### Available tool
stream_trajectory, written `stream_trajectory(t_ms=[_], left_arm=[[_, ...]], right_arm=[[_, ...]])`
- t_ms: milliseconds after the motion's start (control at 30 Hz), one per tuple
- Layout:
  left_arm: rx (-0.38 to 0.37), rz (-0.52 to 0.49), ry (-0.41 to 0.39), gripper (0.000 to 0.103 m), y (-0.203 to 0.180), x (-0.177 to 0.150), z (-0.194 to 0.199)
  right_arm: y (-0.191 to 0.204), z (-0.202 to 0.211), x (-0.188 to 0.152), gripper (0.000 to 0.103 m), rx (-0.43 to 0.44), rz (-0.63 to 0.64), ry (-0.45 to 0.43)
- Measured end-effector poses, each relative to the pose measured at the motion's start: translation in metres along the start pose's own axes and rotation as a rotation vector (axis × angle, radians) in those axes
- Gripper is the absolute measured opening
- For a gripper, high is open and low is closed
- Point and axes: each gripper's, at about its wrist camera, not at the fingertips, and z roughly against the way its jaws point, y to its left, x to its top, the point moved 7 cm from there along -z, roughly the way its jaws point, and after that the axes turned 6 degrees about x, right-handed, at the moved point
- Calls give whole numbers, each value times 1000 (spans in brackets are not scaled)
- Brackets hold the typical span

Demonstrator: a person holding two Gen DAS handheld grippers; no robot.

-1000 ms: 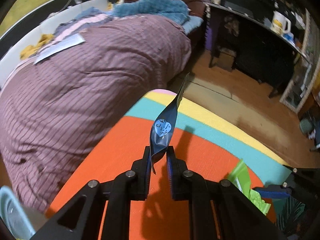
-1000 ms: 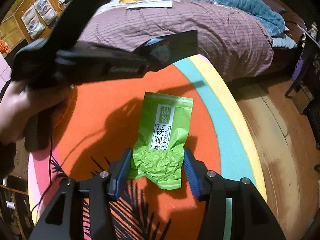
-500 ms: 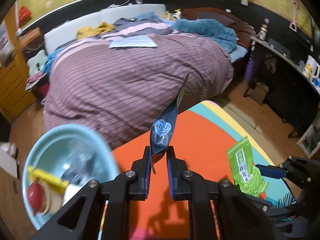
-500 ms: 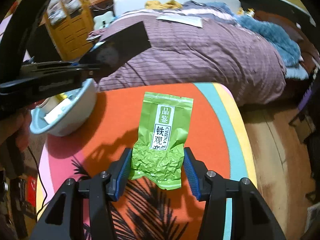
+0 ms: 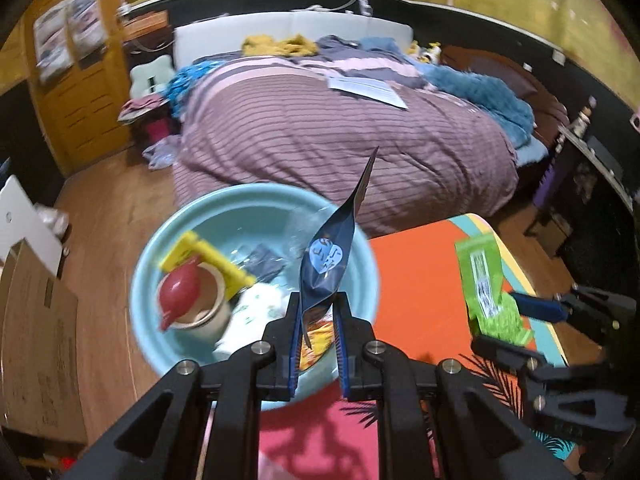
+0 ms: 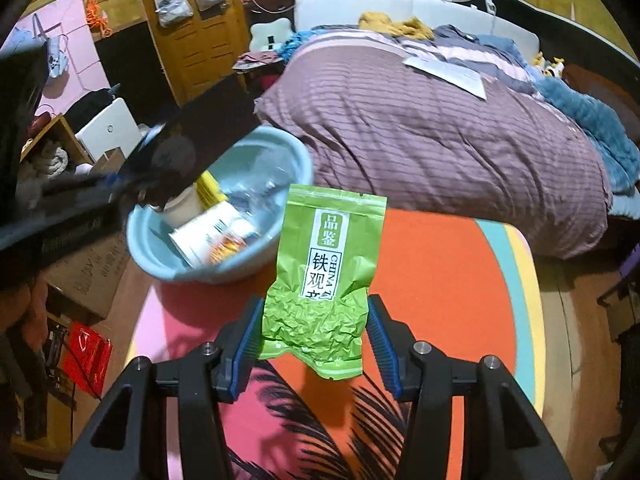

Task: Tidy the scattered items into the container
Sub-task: 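Carry black card with left tool while right tool carries tea packet over basin, then open left tool to drop black card while right tool drops tea packet into basin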

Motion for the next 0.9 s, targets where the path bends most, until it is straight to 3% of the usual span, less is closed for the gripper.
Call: stream_trajectory(t_ms=[233, 533, 900], left_arm=[[26, 156, -10, 15, 58, -12, 12], [80, 260, -25, 15, 105, -17, 20], [79, 304, -2, 15, 121, -21, 10]], right_arm=[[45, -20, 43, 55, 34, 70, 1], [85, -80, 97, 55, 72, 152, 44], [103, -166, 121, 55, 89, 164, 161]])
